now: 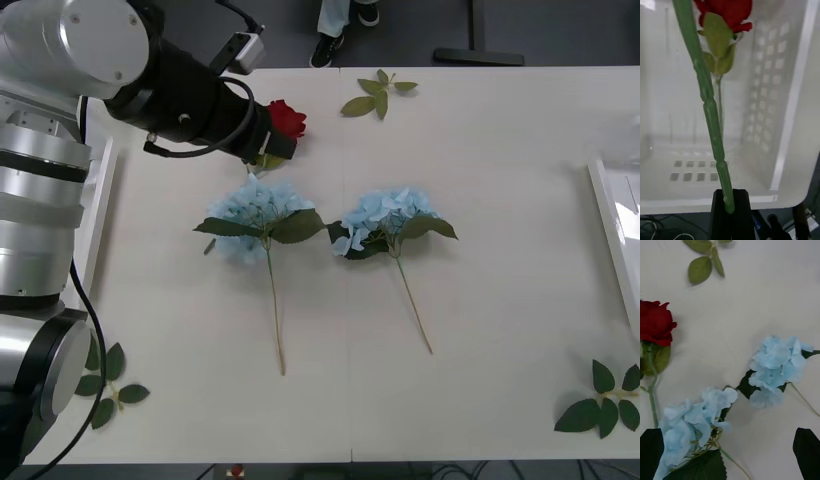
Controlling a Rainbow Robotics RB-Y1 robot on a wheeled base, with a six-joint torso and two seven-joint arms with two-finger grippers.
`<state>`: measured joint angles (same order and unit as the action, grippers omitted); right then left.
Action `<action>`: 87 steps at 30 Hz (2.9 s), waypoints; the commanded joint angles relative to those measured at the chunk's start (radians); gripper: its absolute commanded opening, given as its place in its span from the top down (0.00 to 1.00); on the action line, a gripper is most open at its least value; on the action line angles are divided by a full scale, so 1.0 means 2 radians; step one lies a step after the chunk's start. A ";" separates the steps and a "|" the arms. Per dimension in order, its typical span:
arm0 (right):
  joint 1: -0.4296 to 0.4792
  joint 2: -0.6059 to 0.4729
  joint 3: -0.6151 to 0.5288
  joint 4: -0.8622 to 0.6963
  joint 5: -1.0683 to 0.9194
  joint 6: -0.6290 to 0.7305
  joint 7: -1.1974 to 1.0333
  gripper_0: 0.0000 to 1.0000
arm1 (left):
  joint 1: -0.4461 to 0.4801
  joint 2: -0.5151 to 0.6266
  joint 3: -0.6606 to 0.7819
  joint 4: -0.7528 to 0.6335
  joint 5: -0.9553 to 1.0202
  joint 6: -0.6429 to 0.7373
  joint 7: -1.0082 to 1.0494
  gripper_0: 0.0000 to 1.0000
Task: Place the red flowers into the right box and the blue flowers into the left box. If a person shows an open palm, hand one flower to the person first, then continue sorting.
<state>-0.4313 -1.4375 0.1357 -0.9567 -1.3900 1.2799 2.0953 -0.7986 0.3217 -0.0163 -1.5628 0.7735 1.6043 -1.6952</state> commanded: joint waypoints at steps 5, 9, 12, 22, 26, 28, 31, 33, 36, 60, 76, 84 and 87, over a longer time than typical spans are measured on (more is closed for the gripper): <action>-0.013 0.074 -0.003 0.050 0.094 -0.065 -0.014 1.00 | -0.026 -0.004 -0.048 -0.020 -0.095 0.010 0.081 0.00; -0.027 0.107 -0.003 0.084 0.144 -0.091 -0.014 1.00 | -0.031 -0.004 -0.080 -0.019 -0.148 0.010 0.107 0.00; -0.034 0.127 -0.003 0.101 0.163 -0.102 -0.015 1.00 | -0.031 -0.004 -0.100 -0.016 -0.187 0.009 0.114 0.00; -0.039 0.146 -0.003 0.108 0.193 -0.116 -0.024 1.00 | -0.041 -0.019 -0.106 0.072 -0.231 -0.057 0.108 0.00; -0.039 0.150 -0.003 0.108 0.200 -0.123 -0.025 0.25 | -0.058 -0.030 -0.106 0.115 -0.249 -0.081 0.106 0.00; -0.041 0.151 -0.003 0.108 0.200 -0.123 -0.023 0.07 | -0.062 -0.034 -0.106 0.130 -0.255 -0.090 0.105 0.00; -0.043 0.151 -0.003 0.107 0.197 -0.123 -0.021 0.07 | -0.066 -0.037 -0.106 0.150 -0.260 -0.103 0.105 0.00; -0.046 0.151 -0.003 0.106 0.194 -0.122 -0.019 0.07 | -0.067 -0.037 -0.105 0.162 -0.266 -0.113 0.104 0.00; -0.052 0.150 -0.004 0.100 0.187 -0.109 -0.017 0.07 | -0.068 -0.037 -0.106 0.181 -0.268 -0.120 0.104 0.00; -0.045 0.061 0.033 -0.255 -0.067 0.062 -0.265 0.07 | -0.068 -0.044 -0.103 0.272 -0.316 -0.159 0.097 0.00; -0.046 0.126 0.142 -0.431 0.055 -0.006 -0.535 0.07 | -0.066 -0.061 -0.104 0.294 -0.315 -0.158 0.081 0.00; -0.047 0.172 0.171 -0.464 0.150 -0.006 -0.587 0.06 | -0.060 -0.061 -0.106 0.294 -0.317 -0.159 0.068 0.00; -0.047 0.172 0.180 -0.474 0.167 -0.005 -0.590 0.07 | -0.055 -0.062 -0.106 0.294 -0.319 -0.159 0.065 0.00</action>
<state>-0.5226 -1.0748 0.4936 -1.8699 -1.0691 1.2661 0.9648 -0.8935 0.2015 -0.2444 -0.9604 0.1463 1.2845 -1.5301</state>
